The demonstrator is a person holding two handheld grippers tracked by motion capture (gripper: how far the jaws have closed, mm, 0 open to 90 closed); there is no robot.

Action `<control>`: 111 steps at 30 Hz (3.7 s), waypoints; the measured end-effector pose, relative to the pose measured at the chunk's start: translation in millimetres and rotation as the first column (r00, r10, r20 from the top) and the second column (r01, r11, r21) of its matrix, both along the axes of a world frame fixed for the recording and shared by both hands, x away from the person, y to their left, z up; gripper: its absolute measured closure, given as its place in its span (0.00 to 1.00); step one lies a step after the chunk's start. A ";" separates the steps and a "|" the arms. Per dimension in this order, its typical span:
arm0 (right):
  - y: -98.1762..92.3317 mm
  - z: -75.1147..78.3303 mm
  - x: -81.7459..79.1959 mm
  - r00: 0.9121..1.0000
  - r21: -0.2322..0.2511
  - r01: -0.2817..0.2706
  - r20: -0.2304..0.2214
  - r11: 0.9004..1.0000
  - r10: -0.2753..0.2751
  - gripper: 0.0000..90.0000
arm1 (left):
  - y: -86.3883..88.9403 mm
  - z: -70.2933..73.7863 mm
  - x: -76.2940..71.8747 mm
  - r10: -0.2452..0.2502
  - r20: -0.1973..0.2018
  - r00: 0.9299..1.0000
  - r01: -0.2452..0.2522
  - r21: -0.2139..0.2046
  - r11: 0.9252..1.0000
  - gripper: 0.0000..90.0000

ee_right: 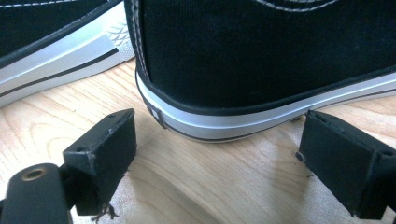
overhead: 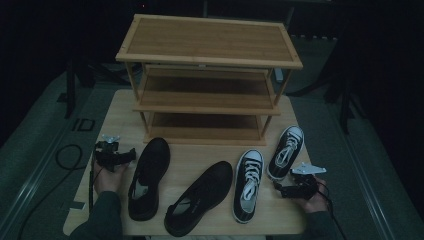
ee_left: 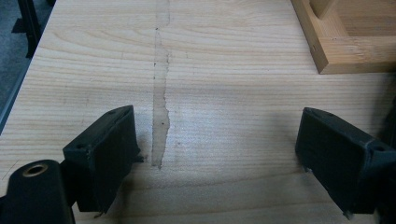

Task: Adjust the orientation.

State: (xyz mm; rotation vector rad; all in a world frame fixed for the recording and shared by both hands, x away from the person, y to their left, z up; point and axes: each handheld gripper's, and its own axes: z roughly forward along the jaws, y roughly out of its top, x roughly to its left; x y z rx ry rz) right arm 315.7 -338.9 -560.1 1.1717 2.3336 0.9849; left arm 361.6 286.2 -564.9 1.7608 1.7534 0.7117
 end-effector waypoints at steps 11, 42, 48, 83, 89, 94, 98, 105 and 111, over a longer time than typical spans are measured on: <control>0.0 0.0 0.0 1.000 0.000 0.000 0.001 1.000 0.000 0.12 | 0.1 0.0 -0.2 0.001 0.003 1.000 -0.001 -0.001 1.000 0.15; 0.1 0.0 0.0 1.000 0.000 0.000 0.000 1.000 0.000 0.12 | 9.5 44.1 -23.4 -0.216 -0.044 0.975 0.214 -0.053 0.975 0.60; 0.1 0.0 0.0 1.000 0.000 0.000 0.000 1.000 0.000 0.12 | 0.3 45.8 -20.3 -0.267 -0.056 0.962 0.266 -0.029 0.964 0.73; 0.0 0.0 0.1 1.000 0.000 0.000 0.000 1.000 0.000 0.12 | -79.5 46.6 11.8 -0.577 -0.142 0.804 0.581 -0.019 0.814 1.00; 0.0 0.0 0.0 1.000 0.000 0.000 0.000 1.000 0.000 0.12 | -90.3 47.7 15.7 -0.611 -0.146 0.778 0.614 -0.029 0.789 0.99; 0.0 0.0 0.1 1.000 0.000 0.000 0.000 1.000 0.000 0.12 | -80.0 57.2 10.3 -0.622 -0.130 0.772 0.620 -0.061 0.782 0.87; 0.0 0.0 0.1 1.000 0.000 0.000 0.000 1.000 0.000 0.12 | -74.0 65.7 5.1 -0.626 -0.116 0.771 0.623 -0.060 0.780 0.81; 0.1 0.0 -0.1 1.000 0.000 0.001 0.000 1.000 -0.001 0.12 | -67.6 79.8 -3.1 -0.627 -0.115 0.770 0.626 -0.053 0.778 0.72; 0.3 0.0 -0.6 1.000 0.000 0.005 0.000 1.000 -0.005 0.12 | -64.7 91.4 -10.3 -0.629 -0.120 0.768 0.630 -0.035 0.776 0.67</control>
